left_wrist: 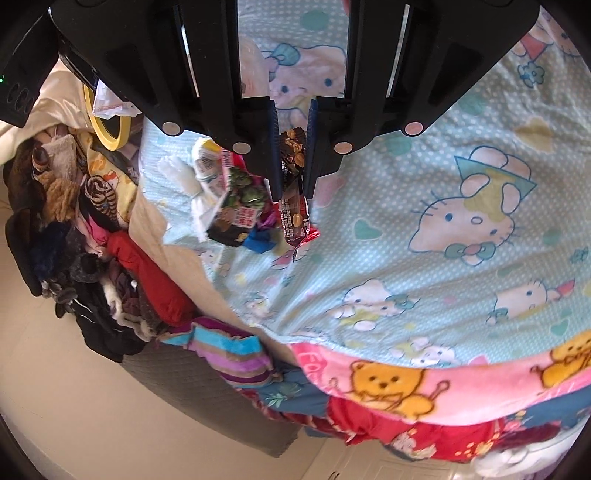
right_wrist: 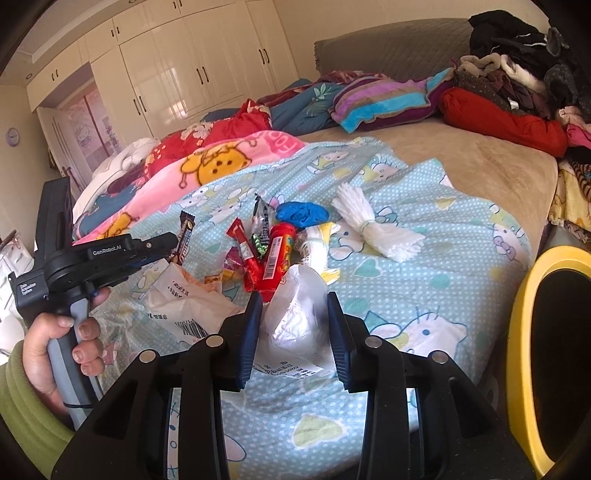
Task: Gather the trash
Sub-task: 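Grasp a candy wrapper with the left tool while the right tool grasps a white plastic bag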
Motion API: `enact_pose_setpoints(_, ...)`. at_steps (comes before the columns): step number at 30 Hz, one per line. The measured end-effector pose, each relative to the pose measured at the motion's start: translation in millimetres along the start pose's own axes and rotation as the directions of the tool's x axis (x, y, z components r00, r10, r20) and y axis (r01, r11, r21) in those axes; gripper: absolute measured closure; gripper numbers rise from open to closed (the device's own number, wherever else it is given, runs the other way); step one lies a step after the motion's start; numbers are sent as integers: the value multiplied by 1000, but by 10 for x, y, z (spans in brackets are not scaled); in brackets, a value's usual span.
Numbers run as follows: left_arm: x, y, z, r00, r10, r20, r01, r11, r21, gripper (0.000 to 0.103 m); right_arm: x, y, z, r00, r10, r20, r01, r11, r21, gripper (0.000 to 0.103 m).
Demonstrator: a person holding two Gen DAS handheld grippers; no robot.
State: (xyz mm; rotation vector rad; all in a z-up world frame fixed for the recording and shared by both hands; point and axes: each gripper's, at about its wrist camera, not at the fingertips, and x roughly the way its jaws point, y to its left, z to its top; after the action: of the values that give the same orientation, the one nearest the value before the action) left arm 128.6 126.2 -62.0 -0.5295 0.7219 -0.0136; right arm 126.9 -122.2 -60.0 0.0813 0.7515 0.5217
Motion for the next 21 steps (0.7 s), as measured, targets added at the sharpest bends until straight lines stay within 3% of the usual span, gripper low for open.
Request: enact_pose_setpoints(21,-148,-607,-75,996,-90,17,87,989,121,96,-565,-417,106,990,-79,116,69,994,90,70)
